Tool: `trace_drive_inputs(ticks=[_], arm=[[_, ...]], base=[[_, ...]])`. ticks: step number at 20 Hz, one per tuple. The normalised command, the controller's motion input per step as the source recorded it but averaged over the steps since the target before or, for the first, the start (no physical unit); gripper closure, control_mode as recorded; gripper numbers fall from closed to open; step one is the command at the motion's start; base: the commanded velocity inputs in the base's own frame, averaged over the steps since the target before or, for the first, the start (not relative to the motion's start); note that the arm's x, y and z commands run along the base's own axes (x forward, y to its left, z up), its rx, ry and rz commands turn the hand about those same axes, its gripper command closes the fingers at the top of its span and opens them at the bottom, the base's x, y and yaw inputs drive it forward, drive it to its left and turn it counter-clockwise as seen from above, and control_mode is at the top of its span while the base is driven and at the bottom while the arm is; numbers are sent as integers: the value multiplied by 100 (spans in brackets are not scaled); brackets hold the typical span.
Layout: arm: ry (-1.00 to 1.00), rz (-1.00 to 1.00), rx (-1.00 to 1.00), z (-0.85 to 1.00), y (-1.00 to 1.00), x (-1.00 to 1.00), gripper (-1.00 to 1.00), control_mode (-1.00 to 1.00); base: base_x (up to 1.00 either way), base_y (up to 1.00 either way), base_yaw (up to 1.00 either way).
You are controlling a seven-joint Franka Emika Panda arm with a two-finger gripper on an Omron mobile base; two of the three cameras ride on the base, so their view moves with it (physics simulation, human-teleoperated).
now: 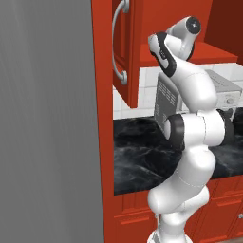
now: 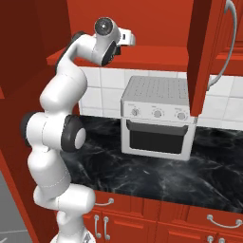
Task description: Retrieve the shaker from the cabinet and place it next the steak on a plate on the dining table.
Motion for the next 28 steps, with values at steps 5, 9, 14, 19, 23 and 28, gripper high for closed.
trace_drive_inputs(ticks=[5,9,14,19,23,28], arm=[[0,0,0,-4,0,0,100,-100],[0,0,0,-3,0,-1,100,-100],[-15,0,0,2,0,-47,100,-100],[-27,0,0,30,0,-92,100,-100],[-16,0,0,25,-2,-100,100,-100],[-5,2,0,37,0,-100,100,-100]], base=[[0,0,0],[0,0,0],[0,0,0],[0,0,0],[0,0,0],[0,0,0]])
